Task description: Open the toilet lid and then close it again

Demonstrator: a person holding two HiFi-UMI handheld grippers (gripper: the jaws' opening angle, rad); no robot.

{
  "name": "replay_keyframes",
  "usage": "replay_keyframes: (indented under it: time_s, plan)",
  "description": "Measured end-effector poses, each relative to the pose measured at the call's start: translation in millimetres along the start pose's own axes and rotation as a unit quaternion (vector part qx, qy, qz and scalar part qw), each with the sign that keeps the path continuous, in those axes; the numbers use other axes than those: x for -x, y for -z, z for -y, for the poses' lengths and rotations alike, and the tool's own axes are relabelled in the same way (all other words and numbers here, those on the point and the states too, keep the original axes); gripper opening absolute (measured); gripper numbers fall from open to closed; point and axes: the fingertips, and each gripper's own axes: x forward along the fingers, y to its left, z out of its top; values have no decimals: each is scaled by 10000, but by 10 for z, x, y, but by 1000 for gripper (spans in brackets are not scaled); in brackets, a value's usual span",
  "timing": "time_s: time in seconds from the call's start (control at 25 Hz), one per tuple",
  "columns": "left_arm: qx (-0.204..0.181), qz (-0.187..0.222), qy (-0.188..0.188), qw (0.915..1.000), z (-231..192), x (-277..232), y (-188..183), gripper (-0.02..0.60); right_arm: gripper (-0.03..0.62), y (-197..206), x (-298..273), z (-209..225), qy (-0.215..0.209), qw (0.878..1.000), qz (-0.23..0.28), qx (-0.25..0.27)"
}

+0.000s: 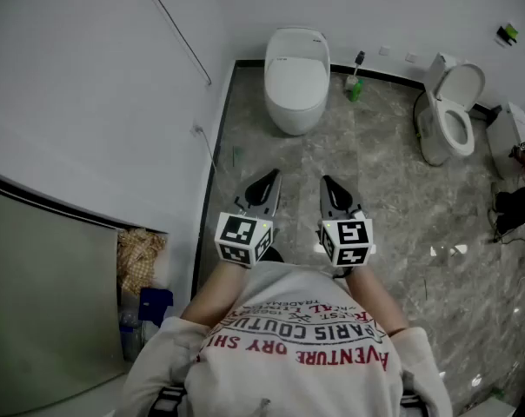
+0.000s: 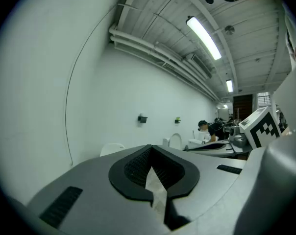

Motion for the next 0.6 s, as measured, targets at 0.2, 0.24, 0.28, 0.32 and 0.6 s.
replay_keyframes:
  time_s: [0.2,0.24,0.28,0.32,0.6]
  plan:
    - [-12,-19,-15,10000,15,-36,-3,6,14,1,-6,22,-75,10000,8,-12]
    - [-9,-25,-18,10000,5,-37,4,7,14,3,-16,18,-77,10000,2,-10]
    - [-7,-31,-25,10000,-11,-38,12,6,14,5,-29,9,-84,10000,-3,-4]
    - [-6,-37,-34,10000,-29,-40,22,6,14,10,-42,-3,-91,10000,-8,6]
    - [-1,-100,-67,9999,-28,-104,44,7,14,52,-54,42,-109,9999,-70,-17]
